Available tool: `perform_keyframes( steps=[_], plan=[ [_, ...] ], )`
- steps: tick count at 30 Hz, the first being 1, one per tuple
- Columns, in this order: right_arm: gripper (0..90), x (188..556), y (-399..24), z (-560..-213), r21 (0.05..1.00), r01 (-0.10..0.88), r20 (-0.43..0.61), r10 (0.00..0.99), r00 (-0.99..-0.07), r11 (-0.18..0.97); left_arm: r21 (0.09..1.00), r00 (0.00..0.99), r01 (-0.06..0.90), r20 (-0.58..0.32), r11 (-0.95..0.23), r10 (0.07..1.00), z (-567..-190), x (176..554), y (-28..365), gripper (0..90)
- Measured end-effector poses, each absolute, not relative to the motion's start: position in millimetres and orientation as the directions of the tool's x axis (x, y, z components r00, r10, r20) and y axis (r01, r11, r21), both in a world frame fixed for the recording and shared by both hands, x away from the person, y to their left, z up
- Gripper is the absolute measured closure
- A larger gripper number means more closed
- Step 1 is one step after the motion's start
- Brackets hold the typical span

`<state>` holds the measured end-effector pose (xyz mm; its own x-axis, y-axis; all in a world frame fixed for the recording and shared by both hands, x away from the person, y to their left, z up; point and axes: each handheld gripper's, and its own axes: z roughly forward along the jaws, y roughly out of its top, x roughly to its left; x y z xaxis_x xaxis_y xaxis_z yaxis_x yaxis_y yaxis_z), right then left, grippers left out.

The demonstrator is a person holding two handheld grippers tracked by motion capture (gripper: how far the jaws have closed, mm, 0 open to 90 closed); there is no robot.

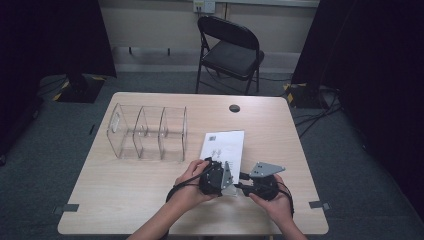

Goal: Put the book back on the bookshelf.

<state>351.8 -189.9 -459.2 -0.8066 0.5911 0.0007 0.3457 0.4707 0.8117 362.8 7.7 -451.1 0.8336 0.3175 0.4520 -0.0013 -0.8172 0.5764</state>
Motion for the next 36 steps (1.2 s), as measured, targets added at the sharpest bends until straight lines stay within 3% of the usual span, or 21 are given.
perform_keyframes(
  steps=[7,9,10,14,20,26,36],
  plan=[
    [57.3,351.8,-194.3,-465.1,0.816,0.362,0.032,0.590,-0.807,0.451,0.536,0.835,-0.013,0.470,-0.844,0.286,-447.7,358.8,4.5,38.6],
    [51.9,350.7,-195.7,-464.1,0.814,0.360,0.026,0.589,-0.808,0.457,0.525,0.834,-0.016,0.476,-0.851,0.278,-444.9,357.7,4.2,42.6],
    [44.5,348.4,-196.3,-465.9,0.796,0.352,-0.002,0.584,-0.812,0.492,0.527,0.837,-0.013,0.471,-0.850,0.279,-443.0,358.3,5.0,44.6],
    [34.0,346.0,-200.6,-477.7,0.766,0.332,-0.048,0.564,-0.825,0.551,0.527,0.843,0.017,0.449,-0.850,0.296,-429.7,361.0,9.3,49.2],
    [26.8,344.6,-200.7,-485.2,0.745,0.308,-0.078,0.535,-0.841,0.592,0.512,0.853,0.055,0.422,-0.857,0.307,-416.1,364.3,8.7,53.2],
    [24.3,344.4,-204.1,-491.7,0.720,0.281,-0.126,0.517,-0.847,0.635,0.505,0.842,0.103,0.415,-0.857,0.345,-395.1,369.3,4.9,57.4],
    [22.5,354.3,-200.1,-495.7,0.736,0.286,-0.163,0.571,-0.804,0.614,0.499,0.849,0.142,0.382,-0.855,0.364,-367.5,375.8,-8.2,62.2]
  ],
)
